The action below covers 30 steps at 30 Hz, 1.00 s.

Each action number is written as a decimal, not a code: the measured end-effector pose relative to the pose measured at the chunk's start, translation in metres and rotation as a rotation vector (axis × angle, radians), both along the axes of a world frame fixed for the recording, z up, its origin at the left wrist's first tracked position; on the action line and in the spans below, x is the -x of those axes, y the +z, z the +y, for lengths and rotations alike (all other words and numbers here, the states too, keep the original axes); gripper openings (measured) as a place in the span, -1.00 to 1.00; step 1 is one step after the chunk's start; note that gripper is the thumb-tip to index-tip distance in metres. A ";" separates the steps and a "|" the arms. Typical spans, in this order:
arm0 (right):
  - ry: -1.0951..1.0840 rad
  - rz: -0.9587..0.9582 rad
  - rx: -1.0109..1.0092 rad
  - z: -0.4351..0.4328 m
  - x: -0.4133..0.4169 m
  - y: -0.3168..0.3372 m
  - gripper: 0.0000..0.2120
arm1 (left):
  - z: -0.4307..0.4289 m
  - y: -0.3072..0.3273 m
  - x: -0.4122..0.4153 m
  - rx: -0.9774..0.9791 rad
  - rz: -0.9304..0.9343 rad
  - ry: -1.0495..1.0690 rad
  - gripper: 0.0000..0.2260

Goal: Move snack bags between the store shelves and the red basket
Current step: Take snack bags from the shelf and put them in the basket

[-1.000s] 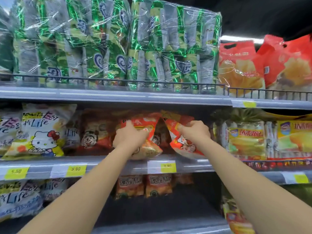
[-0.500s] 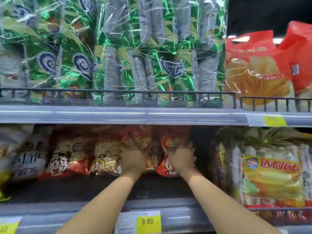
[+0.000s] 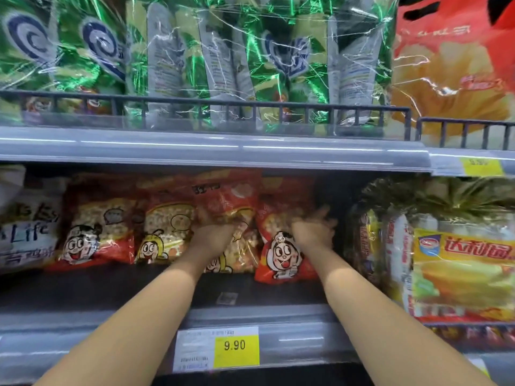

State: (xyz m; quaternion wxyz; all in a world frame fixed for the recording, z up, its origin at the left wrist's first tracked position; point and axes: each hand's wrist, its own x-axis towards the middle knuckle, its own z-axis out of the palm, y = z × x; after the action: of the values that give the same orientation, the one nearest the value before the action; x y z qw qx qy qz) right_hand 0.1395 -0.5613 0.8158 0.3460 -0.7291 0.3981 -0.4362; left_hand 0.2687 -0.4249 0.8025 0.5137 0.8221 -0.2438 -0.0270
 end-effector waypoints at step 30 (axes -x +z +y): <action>-0.272 0.038 0.377 0.018 0.030 0.020 -0.29 | 0.030 0.028 0.037 -0.437 -0.448 0.247 -0.23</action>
State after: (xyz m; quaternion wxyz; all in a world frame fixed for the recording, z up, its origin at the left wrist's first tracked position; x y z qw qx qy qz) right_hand 0.1098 -0.5432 0.8359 0.1343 -0.7285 0.4104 -0.5317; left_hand 0.2314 -0.3953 0.8302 0.2584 0.9216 -0.2376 0.1653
